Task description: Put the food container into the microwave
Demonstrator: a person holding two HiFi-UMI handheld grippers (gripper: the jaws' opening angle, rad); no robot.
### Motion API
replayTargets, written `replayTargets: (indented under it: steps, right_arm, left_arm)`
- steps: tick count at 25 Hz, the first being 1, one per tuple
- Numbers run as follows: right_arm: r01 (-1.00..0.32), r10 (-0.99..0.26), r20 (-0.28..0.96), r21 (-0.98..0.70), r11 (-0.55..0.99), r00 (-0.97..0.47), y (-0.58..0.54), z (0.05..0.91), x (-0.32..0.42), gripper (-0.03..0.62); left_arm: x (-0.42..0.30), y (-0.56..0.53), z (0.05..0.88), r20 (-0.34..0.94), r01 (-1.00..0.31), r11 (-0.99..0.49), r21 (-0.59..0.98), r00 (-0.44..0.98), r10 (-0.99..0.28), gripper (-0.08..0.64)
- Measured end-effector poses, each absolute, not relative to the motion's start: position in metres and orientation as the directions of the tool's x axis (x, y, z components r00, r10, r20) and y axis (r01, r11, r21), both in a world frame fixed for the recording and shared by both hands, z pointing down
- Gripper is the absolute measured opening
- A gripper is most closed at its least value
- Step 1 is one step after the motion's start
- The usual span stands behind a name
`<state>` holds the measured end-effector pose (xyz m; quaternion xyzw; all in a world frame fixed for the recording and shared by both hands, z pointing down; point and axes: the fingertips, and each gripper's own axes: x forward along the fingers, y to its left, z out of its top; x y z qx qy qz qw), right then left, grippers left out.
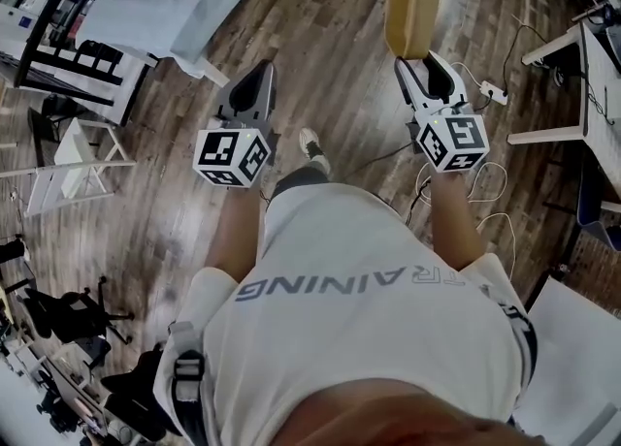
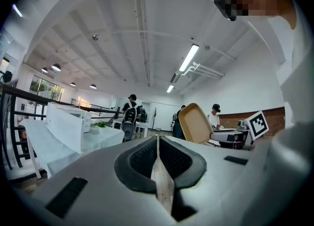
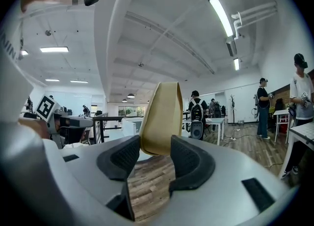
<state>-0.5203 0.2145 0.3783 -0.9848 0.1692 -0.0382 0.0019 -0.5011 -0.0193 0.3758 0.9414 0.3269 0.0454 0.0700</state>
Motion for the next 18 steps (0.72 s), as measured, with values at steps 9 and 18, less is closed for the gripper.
replayTargets:
  steps: [9,18]
  right_arm:
    - [-0.315,-0.313,0.097,0.001,-0.949,0.945,0.227,0.374,-0.401,0.213]
    - [-0.296,-0.295,0.103,-0.008,-0.955,0.950,0.221,0.368,-0.300,0.212]
  left_arm:
    - [-0.380,-0.019,0.378,0.046,0.601,-0.778,0.180,0.785,0.617,0.043]
    - [-0.271,-0.017,0.374,0.071,0.628,-0.758,0.178,0.760,0.646,0.042]
